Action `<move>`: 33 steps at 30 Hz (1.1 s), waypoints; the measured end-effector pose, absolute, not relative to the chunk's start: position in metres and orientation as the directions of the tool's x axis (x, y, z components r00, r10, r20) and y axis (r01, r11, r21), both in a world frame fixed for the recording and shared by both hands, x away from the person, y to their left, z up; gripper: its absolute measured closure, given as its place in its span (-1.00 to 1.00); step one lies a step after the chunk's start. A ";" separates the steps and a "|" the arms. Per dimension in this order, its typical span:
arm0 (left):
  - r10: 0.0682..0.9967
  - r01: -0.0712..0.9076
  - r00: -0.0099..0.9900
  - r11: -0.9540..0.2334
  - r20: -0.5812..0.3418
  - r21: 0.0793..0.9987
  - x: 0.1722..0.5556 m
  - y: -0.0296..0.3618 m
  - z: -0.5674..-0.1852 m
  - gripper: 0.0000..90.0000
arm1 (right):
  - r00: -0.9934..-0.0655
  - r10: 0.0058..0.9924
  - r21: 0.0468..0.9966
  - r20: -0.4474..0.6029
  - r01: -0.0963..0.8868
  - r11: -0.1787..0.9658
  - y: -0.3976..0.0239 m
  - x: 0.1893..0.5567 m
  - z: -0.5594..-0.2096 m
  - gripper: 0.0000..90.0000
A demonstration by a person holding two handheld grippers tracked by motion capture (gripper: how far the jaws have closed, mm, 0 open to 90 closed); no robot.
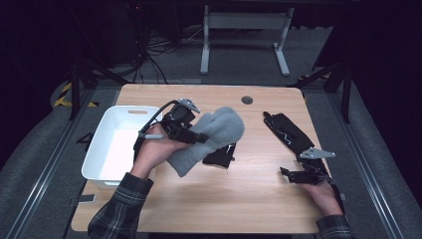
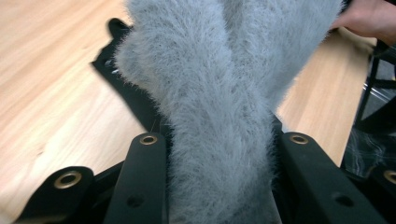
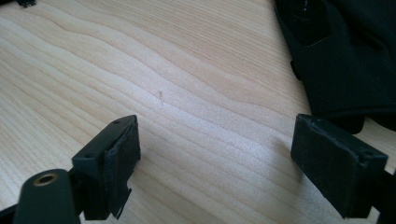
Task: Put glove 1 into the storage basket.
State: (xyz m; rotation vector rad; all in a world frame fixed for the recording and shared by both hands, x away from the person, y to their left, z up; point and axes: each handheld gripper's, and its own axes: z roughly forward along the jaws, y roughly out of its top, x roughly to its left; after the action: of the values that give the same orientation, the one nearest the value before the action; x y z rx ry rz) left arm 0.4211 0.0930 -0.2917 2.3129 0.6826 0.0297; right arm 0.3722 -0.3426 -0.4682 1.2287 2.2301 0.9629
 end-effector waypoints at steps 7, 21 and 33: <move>0.543 0.498 0.825 -0.566 -0.157 0.657 0.424 0.129 -0.281 0.49 | -0.523 0.852 0.738 -0.030 0.564 0.371 -0.343 0.372 -0.468 -0.64; 0.669 0.581 0.726 -0.472 -0.159 0.663 0.425 0.202 -0.280 0.49 | -0.522 0.853 0.738 -0.030 0.564 0.371 -0.342 0.372 -0.468 -0.64; 0.773 0.684 0.602 -0.368 -0.201 0.630 0.430 0.260 -0.305 0.49 | -0.521 0.853 0.738 -0.029 0.565 0.369 -0.342 0.372 -0.468 -0.64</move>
State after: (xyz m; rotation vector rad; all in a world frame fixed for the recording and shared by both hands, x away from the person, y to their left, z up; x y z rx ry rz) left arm 0.4298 0.2602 -0.3049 2.1386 1.1456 0.1664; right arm 0.3724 -0.3422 -0.4681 1.2318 2.2272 0.9612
